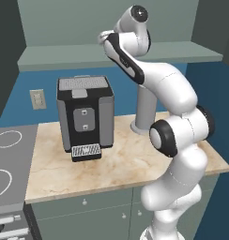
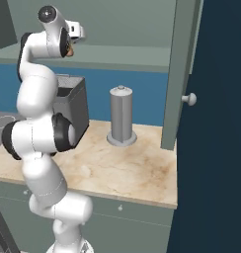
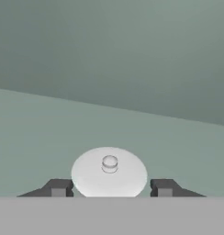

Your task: Retrieve the shaker from the cabinet and place it next the steak on a plate on the dining table.

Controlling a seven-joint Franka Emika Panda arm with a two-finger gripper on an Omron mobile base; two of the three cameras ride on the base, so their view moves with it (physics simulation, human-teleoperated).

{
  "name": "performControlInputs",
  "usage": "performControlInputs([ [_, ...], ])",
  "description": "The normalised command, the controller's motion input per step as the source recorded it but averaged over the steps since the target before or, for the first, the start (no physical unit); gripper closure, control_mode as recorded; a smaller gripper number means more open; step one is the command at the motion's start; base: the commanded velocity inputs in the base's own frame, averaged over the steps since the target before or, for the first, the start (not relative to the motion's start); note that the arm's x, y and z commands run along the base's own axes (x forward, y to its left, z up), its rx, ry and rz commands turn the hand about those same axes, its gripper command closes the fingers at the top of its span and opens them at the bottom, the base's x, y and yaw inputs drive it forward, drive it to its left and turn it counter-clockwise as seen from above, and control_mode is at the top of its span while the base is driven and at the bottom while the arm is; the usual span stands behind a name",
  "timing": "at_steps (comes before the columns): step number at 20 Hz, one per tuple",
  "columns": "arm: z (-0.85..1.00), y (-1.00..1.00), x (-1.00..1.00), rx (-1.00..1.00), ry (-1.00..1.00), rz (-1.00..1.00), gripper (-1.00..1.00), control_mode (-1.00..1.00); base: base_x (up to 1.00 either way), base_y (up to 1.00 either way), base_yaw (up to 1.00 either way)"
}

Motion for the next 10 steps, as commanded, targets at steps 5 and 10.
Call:
performControlInputs([
  [5,-0.09,0.0,0.0,-0.05,0.09,0.0,1.0,-1.0,0.0,0.0,0.0],
  [10,-0.02,0.0,0.0,-0.01,0.01,0.0,1.0,-1.0,0.0,0.0,0.0],
])
